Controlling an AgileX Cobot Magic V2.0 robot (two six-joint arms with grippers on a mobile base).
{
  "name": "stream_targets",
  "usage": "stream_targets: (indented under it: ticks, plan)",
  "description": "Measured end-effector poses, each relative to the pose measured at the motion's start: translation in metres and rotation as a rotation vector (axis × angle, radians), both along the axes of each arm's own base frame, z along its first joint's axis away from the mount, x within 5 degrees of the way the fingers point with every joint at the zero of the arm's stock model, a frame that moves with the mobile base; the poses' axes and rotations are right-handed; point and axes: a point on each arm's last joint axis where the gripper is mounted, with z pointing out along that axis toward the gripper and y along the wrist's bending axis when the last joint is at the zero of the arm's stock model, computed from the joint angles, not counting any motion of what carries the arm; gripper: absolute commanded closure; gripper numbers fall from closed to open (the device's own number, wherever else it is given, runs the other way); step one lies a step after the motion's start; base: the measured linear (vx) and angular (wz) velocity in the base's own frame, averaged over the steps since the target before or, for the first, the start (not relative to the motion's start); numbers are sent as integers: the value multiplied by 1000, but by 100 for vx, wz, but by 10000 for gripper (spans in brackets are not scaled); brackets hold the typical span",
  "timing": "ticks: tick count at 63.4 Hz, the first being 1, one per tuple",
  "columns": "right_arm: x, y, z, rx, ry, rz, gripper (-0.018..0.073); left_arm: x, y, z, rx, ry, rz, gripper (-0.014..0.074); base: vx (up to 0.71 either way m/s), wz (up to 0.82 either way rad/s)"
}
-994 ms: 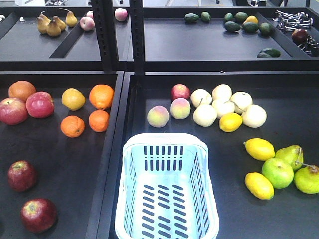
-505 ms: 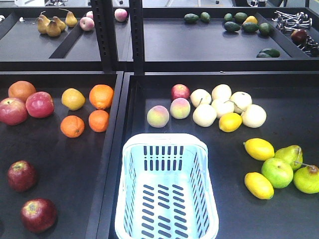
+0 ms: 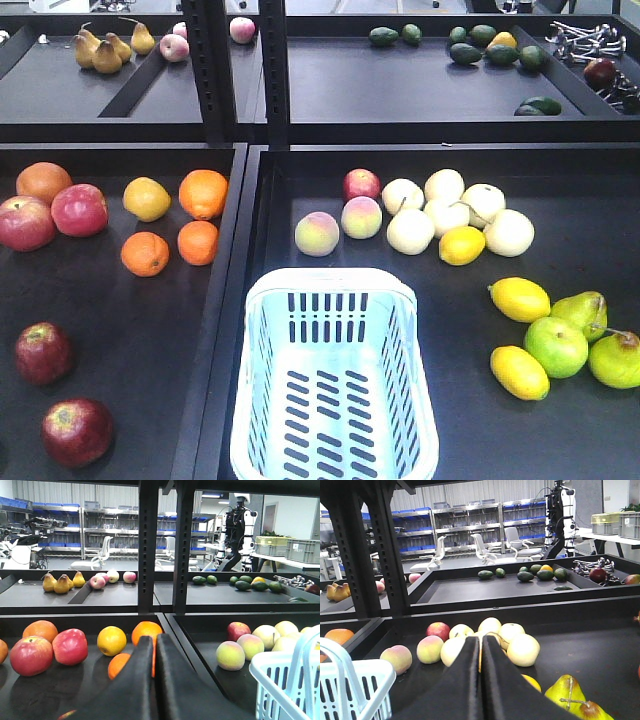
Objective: Pick three apples into basket with both arms
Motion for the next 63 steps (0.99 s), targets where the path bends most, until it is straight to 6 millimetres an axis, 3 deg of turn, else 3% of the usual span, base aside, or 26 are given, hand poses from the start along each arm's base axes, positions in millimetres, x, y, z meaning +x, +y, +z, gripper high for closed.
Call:
stream_targets:
  ticks: [28, 40, 52, 63]
  plan:
    - [0, 0, 0, 0, 0, 0, 568, 0, 0, 4, -17, -42, -5, 603, 0, 0]
    - [0, 0, 0, 0, 0, 0, 568, -2, 0, 10, -136, -16, -12, 603, 0, 0]
    - [0, 0, 0, 0, 0, 0, 568, 3, 0, 60, -164, 51, -8, 603, 0, 0]
    - [0, 0, 0, 0, 0, 0, 568, 28, -3, 114, -140, 254, 11, 603, 0, 0]
